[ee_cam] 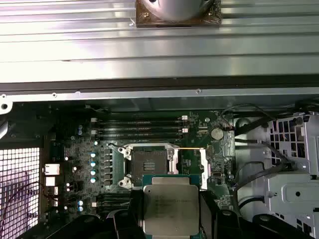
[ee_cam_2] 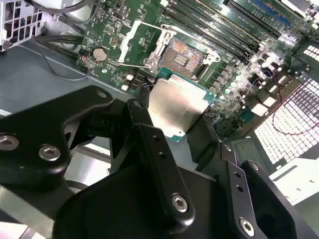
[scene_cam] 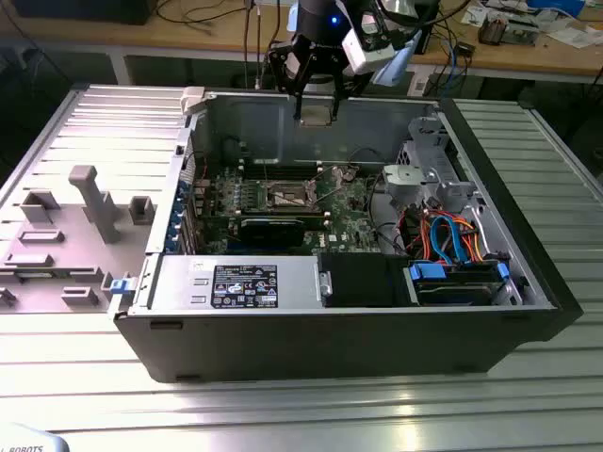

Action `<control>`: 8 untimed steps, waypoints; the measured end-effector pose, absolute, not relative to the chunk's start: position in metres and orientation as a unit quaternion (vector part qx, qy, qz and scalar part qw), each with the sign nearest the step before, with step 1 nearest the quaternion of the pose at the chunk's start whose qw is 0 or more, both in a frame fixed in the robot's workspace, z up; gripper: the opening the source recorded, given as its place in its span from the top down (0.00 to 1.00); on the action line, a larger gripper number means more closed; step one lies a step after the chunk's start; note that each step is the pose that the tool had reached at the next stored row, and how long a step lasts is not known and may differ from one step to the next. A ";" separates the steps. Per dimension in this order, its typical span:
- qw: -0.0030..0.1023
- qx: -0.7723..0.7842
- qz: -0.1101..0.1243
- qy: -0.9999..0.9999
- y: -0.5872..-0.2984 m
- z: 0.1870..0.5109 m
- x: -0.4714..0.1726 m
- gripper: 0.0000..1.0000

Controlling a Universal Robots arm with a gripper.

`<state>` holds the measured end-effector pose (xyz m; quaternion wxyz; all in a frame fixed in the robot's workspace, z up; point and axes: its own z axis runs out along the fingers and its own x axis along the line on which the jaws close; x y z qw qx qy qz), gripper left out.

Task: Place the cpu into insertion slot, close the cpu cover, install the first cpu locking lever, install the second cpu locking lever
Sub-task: 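Place the cpu into insertion slot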

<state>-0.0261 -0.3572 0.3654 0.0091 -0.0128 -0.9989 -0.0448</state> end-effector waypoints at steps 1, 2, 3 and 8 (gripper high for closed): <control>0.009 -0.013 -0.045 -0.999 -0.357 0.365 -0.026 0.46; 0.009 -0.013 -0.045 -0.999 -0.357 0.365 -0.026 0.46; 0.009 -0.013 -0.045 -0.999 -0.357 0.365 -0.026 0.46; 0.008 -0.037 -0.045 -0.998 -0.357 0.365 -0.026 0.46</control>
